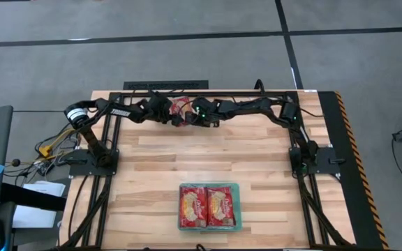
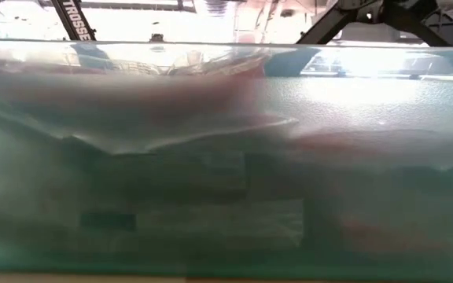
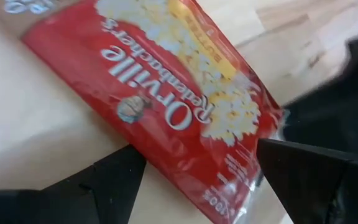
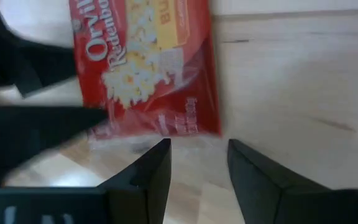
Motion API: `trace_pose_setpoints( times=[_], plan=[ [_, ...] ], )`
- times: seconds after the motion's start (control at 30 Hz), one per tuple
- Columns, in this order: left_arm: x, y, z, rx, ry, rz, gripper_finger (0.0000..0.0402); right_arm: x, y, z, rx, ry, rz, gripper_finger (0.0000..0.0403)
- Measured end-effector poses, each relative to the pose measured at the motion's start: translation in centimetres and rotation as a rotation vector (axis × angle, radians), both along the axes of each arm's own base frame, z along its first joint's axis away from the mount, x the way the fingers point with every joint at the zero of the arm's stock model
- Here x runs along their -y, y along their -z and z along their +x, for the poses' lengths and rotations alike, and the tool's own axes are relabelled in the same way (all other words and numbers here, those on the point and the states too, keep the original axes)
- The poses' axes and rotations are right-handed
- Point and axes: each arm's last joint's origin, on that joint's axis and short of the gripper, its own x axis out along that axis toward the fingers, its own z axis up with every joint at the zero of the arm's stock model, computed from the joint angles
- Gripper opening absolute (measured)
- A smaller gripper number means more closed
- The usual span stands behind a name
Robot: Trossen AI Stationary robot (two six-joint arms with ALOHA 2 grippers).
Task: Sort popcorn bags into baskets
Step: Put the red popcorn bag into the green bin
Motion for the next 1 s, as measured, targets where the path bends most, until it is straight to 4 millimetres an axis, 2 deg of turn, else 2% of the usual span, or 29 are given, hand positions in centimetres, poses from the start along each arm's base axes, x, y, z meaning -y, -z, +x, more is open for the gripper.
trace_pose_setpoints(
  times=[0.3, 0.4, 0.53, 0.7, 0.83, 1.0],
  plan=[
    [0.6, 0.1, 0.4, -0.005, 0.029, -0.003, 0.0304, 0.0, 0.0, 1.0, -0.059, 0.026, -0.010, 0.0163],
    [0.6, 0.1, 0.4, -0.002, 0.038, -0.013, 0.0304, 0.2, 0.1, 0.8, -0.064, 0.050, 0.014, 0.0119],
    [0.9, 0.1, 0.5, -0.003, 0.049, -0.019, 0.0304, 0.4, 0.2, 0.7, -0.069, 0.047, 0.019, 0.0024],
    [1.4, 0.2, 0.8, 0.005, 0.082, -0.050, 0.0304, 0.2, 0.0, 0.7, -0.068, 0.017, 0.018, 0.0014],
    [2.1, 0.0, 0.9, 0.034, 0.146, -0.114, 0.0304, -1.3, -1.0, 0.5, -0.110, -0.062, 0.013, 0.0007],
    [2.9, -0.8, 1.1, 0.062, 0.162, -0.160, 0.0304, -4.6, -4.2, 0.1, -0.153, -0.151, -0.011, 0.0005]
  ],
)
